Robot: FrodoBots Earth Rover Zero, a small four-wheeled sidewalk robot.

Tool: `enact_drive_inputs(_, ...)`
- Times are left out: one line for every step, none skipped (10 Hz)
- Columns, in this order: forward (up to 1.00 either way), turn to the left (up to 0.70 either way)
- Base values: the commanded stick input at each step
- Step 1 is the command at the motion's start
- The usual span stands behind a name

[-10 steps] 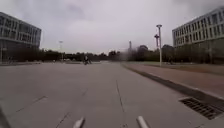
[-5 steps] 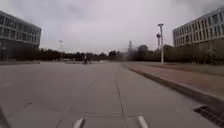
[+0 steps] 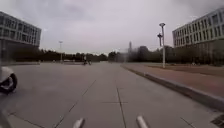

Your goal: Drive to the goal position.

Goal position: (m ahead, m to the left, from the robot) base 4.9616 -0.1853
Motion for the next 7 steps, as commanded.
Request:
enact_drive_inputs(0.70,0.00)
enact_drive_inputs(0.70,0.00)
enact_drive_inputs(0.70,0.00)
enact_drive_inputs(0.70,0.00)
enact_drive_inputs(0.70,0.00)
enact_drive_inputs(0.70,0.00)
enact_drive_inputs(0.70,0.00)
